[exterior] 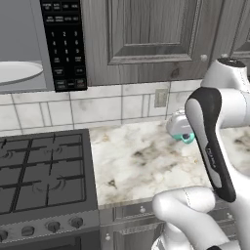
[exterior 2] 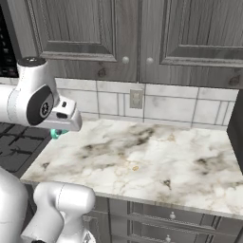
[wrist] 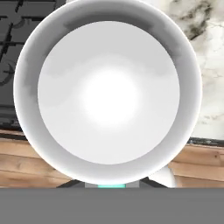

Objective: Pick the mug from the counter and place it inside the microwave. Then close the microwave.

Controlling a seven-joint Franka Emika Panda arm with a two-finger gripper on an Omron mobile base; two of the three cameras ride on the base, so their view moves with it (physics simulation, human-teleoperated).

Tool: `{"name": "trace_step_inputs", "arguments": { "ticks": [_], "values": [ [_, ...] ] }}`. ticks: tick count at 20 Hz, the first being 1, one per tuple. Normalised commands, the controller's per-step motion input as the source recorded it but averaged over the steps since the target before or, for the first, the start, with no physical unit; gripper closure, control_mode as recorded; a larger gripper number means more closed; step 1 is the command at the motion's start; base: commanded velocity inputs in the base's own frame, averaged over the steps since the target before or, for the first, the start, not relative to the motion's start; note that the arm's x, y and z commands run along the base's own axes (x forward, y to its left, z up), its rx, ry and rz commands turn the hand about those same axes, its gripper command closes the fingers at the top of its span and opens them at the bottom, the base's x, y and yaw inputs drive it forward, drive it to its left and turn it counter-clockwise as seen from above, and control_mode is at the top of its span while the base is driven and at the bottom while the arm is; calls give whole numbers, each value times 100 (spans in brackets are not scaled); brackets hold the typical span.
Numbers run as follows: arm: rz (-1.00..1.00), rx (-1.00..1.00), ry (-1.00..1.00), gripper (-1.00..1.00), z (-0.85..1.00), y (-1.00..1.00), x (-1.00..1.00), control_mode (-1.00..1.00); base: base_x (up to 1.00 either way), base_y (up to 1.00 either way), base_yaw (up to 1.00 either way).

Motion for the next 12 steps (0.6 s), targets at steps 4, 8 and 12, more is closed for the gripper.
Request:
{"name": "trace_step_inputs", "arguments": {
  "ticks": [4,8,12],
  "values": [
    [0,0,-14,100,34,-15,-34,-100,0,0,0],
    [0,0,-11,100,6,-4,-3,-100,0,0,0],
    [0,0,-10,100,0,-3,0,-100,0,0,0]
  ]
}}
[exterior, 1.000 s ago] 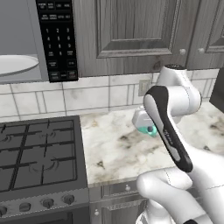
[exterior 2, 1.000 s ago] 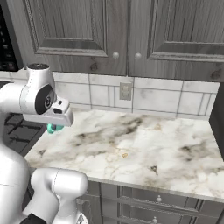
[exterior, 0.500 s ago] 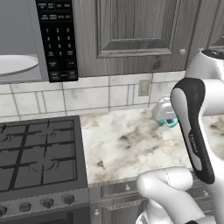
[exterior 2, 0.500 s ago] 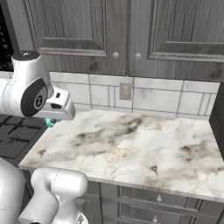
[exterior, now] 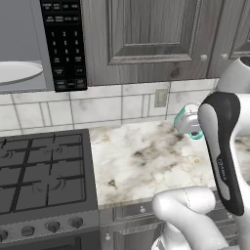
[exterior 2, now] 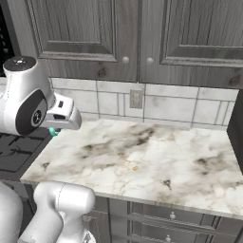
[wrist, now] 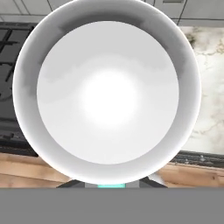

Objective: Pick the mug from the counter and place it inside the microwave. Then close the microwave.

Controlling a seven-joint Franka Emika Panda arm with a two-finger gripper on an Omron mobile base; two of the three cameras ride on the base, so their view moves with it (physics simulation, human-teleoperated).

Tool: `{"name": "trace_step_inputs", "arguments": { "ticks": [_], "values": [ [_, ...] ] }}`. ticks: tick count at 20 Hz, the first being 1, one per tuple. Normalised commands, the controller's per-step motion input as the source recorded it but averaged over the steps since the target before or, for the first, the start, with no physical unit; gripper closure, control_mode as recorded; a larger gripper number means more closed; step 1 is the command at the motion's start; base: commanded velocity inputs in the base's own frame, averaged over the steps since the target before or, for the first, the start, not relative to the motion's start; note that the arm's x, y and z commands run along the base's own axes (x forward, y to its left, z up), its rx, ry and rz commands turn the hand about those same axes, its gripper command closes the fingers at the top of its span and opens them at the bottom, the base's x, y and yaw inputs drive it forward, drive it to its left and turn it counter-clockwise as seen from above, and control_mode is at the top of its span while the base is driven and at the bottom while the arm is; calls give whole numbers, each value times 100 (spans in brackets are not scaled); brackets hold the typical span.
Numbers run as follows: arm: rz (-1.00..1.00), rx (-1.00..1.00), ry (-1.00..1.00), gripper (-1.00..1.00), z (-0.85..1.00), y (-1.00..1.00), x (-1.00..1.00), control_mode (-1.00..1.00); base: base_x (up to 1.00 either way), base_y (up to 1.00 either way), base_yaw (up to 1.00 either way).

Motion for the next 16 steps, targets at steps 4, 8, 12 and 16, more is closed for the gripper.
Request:
{"name": "trace_step_inputs", "arguments": {
  "ticks": [4,8,12,16],
  "values": [
    [0,0,-5,100,0,0,0,-100,0,0,0],
    [0,0,0,100,0,0,-1,-100,0,0,0],
    [0,0,0,100,0,0,0,-100,0,0,0],
    [0,0,0,100,0,0,0,-100,0,0,0]
  ]
}}
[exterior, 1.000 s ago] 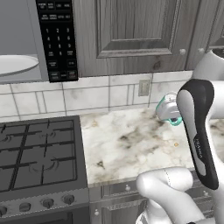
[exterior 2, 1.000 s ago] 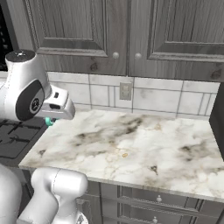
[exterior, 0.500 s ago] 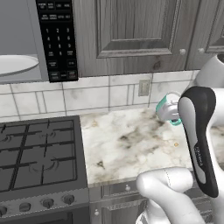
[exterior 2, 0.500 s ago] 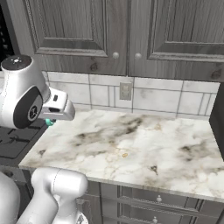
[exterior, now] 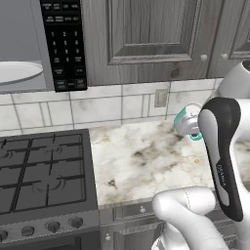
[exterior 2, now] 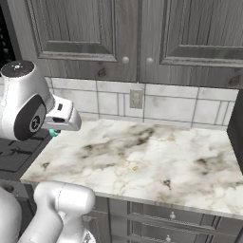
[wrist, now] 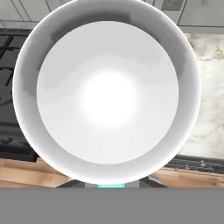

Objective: Pick the mug from the counter and place it inside the microwave. Then close the microwave.

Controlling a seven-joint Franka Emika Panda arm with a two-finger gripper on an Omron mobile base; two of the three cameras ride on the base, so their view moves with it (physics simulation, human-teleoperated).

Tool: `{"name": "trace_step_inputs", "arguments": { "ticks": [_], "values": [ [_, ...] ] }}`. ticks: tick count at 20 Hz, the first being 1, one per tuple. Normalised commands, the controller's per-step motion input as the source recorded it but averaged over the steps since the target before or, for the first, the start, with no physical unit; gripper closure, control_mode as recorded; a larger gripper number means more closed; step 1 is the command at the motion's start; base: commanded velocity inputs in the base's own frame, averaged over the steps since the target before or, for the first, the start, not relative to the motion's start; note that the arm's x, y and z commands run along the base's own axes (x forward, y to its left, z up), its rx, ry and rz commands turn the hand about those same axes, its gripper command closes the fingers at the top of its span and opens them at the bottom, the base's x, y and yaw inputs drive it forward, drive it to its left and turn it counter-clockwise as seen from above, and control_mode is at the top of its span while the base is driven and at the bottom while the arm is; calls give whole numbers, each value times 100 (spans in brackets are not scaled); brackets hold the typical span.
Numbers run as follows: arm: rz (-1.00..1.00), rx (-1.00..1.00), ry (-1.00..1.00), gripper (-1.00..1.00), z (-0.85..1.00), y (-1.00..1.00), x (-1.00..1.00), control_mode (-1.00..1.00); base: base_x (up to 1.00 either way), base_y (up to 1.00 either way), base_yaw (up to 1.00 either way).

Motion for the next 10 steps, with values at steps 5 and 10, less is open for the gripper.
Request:
{"name": "trace_step_inputs", "arguments": {
  "ticks": [5,10],
  "values": [
    [0,0,0,100,0,0,0,100,-47,0,0],
    [0,0,0,100,0,0,0,100,-85,4,7]
  ]
}}
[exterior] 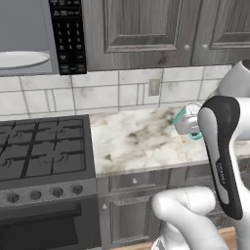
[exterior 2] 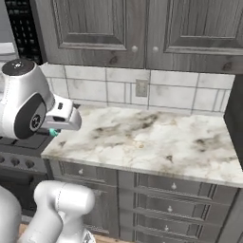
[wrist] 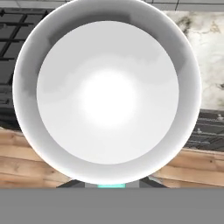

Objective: Pick the mug from the counter and place it inside the microwave. Then close the microwave.

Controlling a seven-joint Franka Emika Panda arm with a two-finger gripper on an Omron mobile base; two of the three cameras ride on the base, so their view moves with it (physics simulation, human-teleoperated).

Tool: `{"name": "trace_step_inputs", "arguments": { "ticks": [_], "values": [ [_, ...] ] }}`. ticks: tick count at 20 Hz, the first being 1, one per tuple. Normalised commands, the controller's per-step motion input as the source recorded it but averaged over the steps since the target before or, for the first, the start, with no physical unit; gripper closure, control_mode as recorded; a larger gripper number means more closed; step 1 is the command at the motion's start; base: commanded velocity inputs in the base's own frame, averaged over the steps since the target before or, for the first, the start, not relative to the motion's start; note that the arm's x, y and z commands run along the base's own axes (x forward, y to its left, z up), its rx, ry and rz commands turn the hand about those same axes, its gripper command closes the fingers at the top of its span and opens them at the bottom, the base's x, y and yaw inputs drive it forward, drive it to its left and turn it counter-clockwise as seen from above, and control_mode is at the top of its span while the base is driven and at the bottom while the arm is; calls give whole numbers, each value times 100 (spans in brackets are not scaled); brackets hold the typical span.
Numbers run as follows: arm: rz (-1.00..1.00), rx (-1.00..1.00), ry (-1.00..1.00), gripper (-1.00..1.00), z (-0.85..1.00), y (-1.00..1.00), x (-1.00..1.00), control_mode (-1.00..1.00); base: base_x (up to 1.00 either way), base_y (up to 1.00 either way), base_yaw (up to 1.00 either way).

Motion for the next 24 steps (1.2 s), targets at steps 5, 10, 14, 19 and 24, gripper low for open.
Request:
{"name": "trace_step_inputs", "arguments": {
  "ticks": [5,10,14,19,24],
  "values": [
    [0,0,0,100,0,0,0,100,-44,44,17],
    [0,0,0,100,0,0,0,100,-16,95,35],
    [0,0,0,100,0,0,0,100,-3,89,39],
    [0,0,0,100,0,0,0,100,0,67,32],
    [0,0,0,100,0,0,0,100,17,8,-9]
  ]
}}
